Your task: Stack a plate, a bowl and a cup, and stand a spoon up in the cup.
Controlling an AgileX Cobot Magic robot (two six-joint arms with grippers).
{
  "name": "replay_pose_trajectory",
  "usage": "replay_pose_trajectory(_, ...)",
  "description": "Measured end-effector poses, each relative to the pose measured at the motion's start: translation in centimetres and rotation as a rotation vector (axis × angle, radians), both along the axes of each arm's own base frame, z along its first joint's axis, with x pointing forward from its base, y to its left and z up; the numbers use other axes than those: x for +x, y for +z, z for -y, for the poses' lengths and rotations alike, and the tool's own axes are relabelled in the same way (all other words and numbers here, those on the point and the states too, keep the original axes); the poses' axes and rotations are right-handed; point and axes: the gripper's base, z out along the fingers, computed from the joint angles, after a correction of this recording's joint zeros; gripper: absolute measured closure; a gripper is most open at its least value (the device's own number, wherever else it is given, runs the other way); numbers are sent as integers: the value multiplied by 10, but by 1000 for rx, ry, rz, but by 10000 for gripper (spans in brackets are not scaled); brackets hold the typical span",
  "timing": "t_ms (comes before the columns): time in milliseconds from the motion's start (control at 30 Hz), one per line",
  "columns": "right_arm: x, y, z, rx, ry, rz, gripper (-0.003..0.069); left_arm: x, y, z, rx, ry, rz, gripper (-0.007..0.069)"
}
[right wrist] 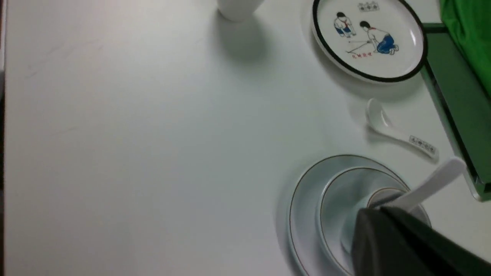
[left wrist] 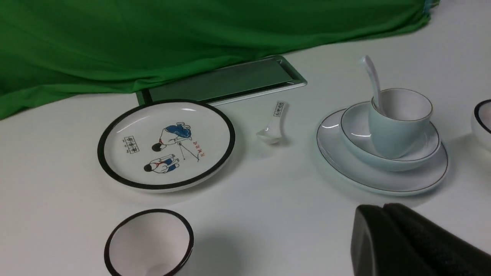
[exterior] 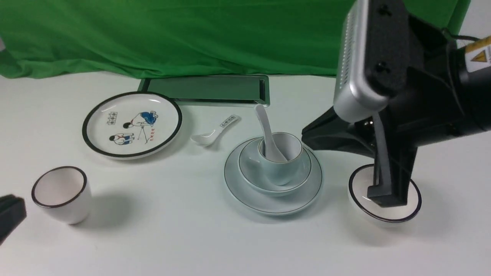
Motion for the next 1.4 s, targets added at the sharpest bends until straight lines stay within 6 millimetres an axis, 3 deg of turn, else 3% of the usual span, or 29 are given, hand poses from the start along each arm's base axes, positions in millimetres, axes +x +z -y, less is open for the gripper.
replay_pose_trajectory(200, -23, 6, 22, 122, -93, 104, 649, -9, -12, -3, -9, 0, 24, 661)
replay_pose_trajectory(400, -64, 11, 61, 315, -199, 292, 648, -8, -13, -3, -8, 0, 20, 656)
replay_pose_trajectory(633, -95, 18, 85, 444, -241, 338, 643, -8, -13, -3, -8, 0, 20, 656)
replay_pose_trajectory(1200, -93, 21, 88, 528, -294, 360, 650, -8, -13, -3, -8, 0, 20, 656)
replay_pose_trajectory(1300, -88, 5, 89, 561, -357, 345, 650, -8, -13, -3, -8, 0, 20, 656)
replay_pose_trajectory(1400, -84, -26, 98, 603, -471, 330, 648, -8, -13, -3, -8, 0, 20, 656)
